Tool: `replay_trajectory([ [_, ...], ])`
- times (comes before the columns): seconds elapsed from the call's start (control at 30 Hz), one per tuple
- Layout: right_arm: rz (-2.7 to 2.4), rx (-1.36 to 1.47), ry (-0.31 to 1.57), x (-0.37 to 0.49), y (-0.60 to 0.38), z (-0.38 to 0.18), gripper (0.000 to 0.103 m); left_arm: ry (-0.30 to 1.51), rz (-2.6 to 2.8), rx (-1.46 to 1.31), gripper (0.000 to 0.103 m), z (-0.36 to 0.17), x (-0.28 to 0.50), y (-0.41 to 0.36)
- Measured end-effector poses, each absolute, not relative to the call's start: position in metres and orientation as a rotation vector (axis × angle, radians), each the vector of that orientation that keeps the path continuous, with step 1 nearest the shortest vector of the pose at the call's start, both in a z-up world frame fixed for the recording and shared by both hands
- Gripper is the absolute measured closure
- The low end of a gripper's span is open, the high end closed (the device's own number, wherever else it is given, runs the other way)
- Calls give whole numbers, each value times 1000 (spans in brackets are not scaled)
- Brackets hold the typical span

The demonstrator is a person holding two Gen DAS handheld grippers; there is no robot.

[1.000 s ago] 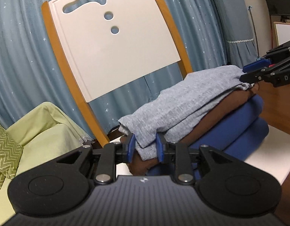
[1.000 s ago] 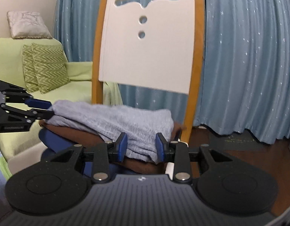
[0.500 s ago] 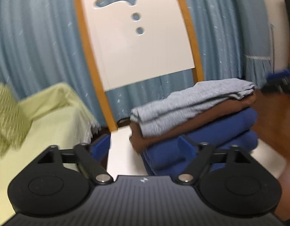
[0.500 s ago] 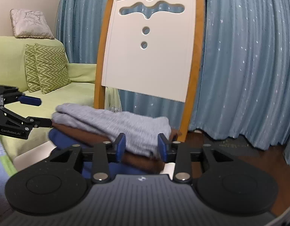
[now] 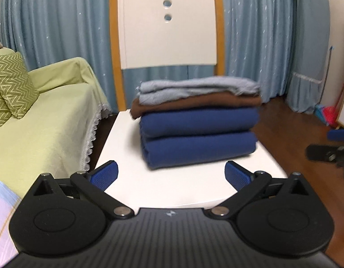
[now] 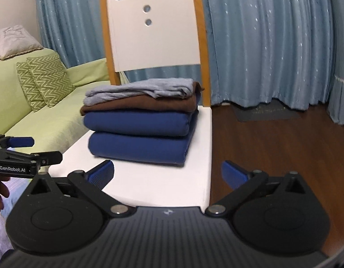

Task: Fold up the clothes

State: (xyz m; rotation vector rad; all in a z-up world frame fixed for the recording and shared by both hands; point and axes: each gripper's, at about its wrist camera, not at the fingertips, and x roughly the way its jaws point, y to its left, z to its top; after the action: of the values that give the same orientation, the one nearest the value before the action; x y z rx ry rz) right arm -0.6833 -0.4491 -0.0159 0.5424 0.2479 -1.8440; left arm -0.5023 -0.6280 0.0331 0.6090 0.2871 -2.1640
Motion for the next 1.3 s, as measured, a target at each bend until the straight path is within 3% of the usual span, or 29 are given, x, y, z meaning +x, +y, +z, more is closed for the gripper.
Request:
replay_trajectory([
  [1.3, -1852, 478, 277, -666, -450, 12, 1, 319, -2160, 573, 0, 45, -492, -618],
])
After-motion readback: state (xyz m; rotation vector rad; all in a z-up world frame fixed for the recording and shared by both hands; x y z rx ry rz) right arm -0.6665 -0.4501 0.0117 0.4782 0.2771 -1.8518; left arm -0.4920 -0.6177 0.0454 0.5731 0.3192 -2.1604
